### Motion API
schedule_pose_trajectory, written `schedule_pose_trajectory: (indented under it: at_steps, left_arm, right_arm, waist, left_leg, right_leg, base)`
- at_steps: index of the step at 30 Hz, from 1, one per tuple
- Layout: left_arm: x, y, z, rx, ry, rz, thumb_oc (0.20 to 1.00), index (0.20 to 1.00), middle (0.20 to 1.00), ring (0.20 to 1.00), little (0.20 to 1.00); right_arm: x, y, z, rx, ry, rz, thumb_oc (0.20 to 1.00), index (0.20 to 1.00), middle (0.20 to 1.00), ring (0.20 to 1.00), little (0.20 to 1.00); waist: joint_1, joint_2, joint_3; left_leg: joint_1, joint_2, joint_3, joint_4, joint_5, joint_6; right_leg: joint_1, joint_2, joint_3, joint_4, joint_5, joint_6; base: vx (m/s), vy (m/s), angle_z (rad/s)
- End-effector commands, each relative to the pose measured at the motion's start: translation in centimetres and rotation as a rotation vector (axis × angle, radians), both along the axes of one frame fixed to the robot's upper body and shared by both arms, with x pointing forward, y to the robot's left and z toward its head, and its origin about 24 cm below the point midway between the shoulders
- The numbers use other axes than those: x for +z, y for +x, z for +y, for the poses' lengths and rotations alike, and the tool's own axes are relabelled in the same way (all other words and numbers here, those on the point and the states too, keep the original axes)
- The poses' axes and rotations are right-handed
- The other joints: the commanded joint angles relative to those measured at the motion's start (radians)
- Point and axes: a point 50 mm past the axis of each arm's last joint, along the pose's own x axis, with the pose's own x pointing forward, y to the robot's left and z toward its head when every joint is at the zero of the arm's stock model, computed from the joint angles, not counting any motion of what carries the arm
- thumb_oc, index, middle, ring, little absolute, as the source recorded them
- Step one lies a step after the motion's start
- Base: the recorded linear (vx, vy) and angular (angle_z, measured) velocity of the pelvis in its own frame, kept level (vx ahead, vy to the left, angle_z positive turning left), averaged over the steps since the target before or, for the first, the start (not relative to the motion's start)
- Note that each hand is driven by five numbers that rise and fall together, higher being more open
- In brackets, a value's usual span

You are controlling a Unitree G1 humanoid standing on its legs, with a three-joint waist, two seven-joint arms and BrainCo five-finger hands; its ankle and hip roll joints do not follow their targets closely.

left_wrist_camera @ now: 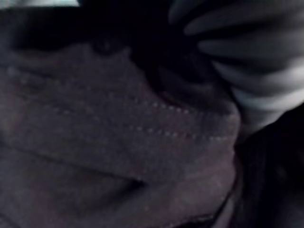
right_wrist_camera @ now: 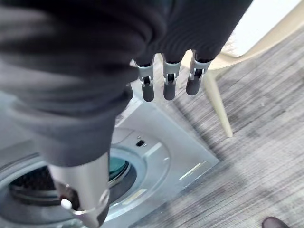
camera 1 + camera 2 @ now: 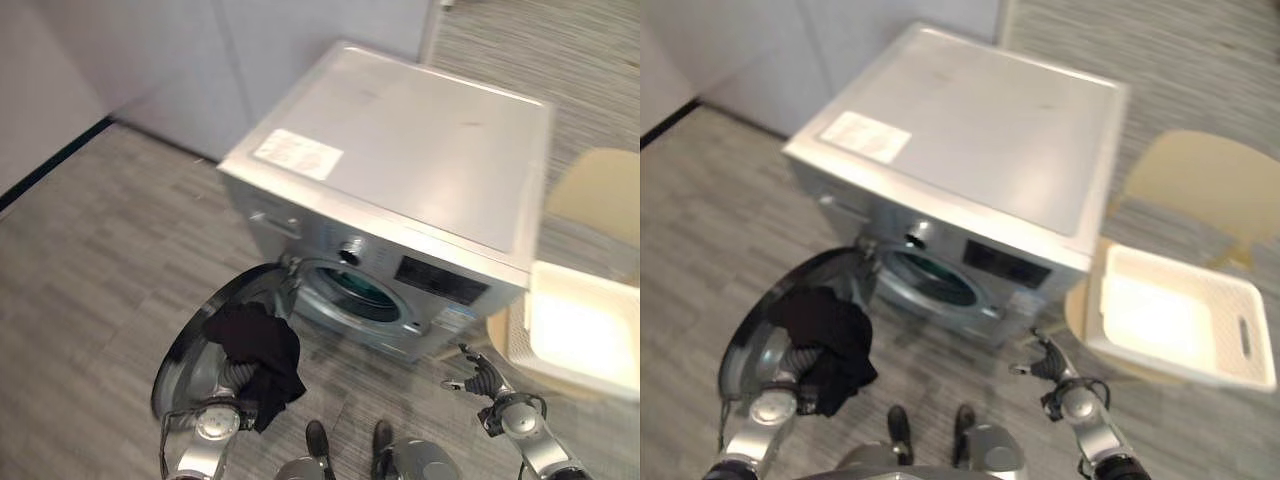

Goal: Grab the laundry basket,head to the washer,open it,put in the laundry and shut it.

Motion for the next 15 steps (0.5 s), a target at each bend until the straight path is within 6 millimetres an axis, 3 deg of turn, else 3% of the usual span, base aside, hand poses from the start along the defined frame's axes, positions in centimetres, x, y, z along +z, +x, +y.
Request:
schedule_pose_trajectory:
  at_steps: [1,3,5,7,8,9,11,13,14,15]
  left_arm:
    - [1.2,-0.2,1.1,-0.018,0.061,-0.065,0.200,0.200,0.200,0.200,0.200]
    - [0.9,-0.4,0.7,-0.044,0.071,-0.046,0.200,0.200,0.200,0.200,0.200]
    - [0.8,-0.4,0.6,-0.052,0.071,-0.045,0.200,0.200,0.200,0.200,0.200]
    - [0.7,-0.4,0.5,-0.049,0.069,-0.041,0.200,0.200,0.200,0.200,0.200]
    - [0.7,-0.4,0.5,-0.043,0.070,-0.043,0.200,0.200,0.200,0.200,0.200]
    - [0.6,-0.3,0.4,-0.041,0.068,-0.041,0.200,0.200,0.200,0.200,0.200]
    - [0.4,-0.3,0.3,-0.039,0.064,-0.033,0.200,0.200,0.200,0.200,0.200]
    - [0.3,-0.3,0.3,-0.031,0.065,-0.031,0.200,0.200,0.200,0.200,0.200]
    - [0.4,0.0,-0.1,-0.035,0.058,-0.038,0.200,0.200,0.200,0.200,0.200]
    - [0.4,0.0,-0.1,-0.036,0.057,-0.039,0.200,0.200,0.200,0.200,0.200]
  right_arm:
    - [0.4,0.1,0.3,0.034,-0.017,-0.041,1.000,1.000,1.000,1.000,1.000]
    - [0.2,-0.5,-0.2,0.013,-0.022,-0.023,1.000,1.000,1.000,1.000,1.000]
    - [0.0,-1.0,-1.1,-0.015,-0.037,-0.008,1.000,1.000,1.000,1.000,1.000]
    - [0.2,-0.9,-1.6,-0.029,-0.048,-0.014,1.000,1.000,1.000,1.000,1.000]
    - [0.4,-0.7,-1.9,-0.035,-0.052,-0.022,1.000,1.000,1.000,1.000,1.000]
    - [0.4,-0.5,-2.0,-0.041,-0.052,-0.025,1.000,1.000,1.000,1.000,1.000]
    - [0.5,-0.4,-2.3,-0.049,-0.059,-0.024,1.000,1.000,1.000,1.000,1.000]
    - [0.5,-0.3,-2.4,-0.056,-0.058,-0.030,1.000,1.000,1.000,1.000,1.000]
    - [0.5,-0.2,-2.6,-0.064,-0.067,-0.029,1.000,1.000,1.000,1.000,1.000]
    - [0.5,-0.2,-2.6,-0.064,-0.067,-0.029,1.000,1.000,1.000,1.000,1.000]
  waist:
    - [0.023,-0.053,-0.047]
    - [-0.006,-0.059,-0.054]
    - [-0.011,-0.061,-0.061]
    - [-0.006,-0.061,-0.052]
    - [0.004,-0.066,-0.043]
    - [0.012,-0.064,-0.040]
    - [0.018,-0.064,-0.046]
    - [0.030,-0.063,-0.052]
    - [0.042,-0.051,-0.048]
    - [0.042,-0.051,-0.047]
  left_leg:
    - [0.012,0.031,0.089,0.102,-0.098,-0.043]
    - [0.025,0.016,0.096,0.127,-0.125,-0.041]
    - [0.013,0.020,0.109,0.201,-0.143,-0.053]
    - [-0.017,0.041,0.085,0.311,-0.124,-0.068]
    - [-0.050,0.040,0.061,0.345,-0.082,-0.068]
    - [-0.076,0.034,0.018,0.348,-0.077,-0.075]
    - [-0.090,0.027,-0.030,0.300,-0.105,-0.070]
    - [-0.104,0.029,-0.094,0.231,-0.093,-0.077]
    - [-0.147,0.051,-0.190,0.141,-0.010,-0.098]
    - [-0.146,0.051,-0.191,0.138,-0.009,-0.098]
  right_leg:
    - [-0.098,-0.086,-0.068,0.138,-0.016,0.062]
    - [-0.067,-0.048,0.012,0.056,-0.010,0.059]
    - [-0.032,-0.037,0.028,0.000,0.003,0.047]
    - [-0.015,-0.026,0.051,-0.016,0.002,0.032]
    - [-0.015,-0.026,0.053,-0.032,0.021,0.019]
    - [-0.009,-0.025,0.061,-0.042,0.020,0.018]
    - [0.005,-0.033,0.080,-0.055,0.018,0.028]
    - [0.014,-0.038,0.115,-0.057,0.015,0.038]
    - [0.020,-0.042,0.153,-0.050,0.002,0.042]
    - [0.020,-0.043,0.152,-0.049,0.001,0.042]
  base:
    - [0.13,-0.042,-0.50]
    - [0.15,-0.041,-0.17]
    - [0.15,-0.073,-0.03]
    - [0.03,-0.072,-0.15]
    - [-0.06,-0.018,-0.18]
    - [-0.05,0.034,-0.28]
    - [0.10,0.115,-0.34]
    - [0.18,0.212,-0.33]
    - [0.16,0.214,-0.35]
    - [0.13,0.245,-0.37]
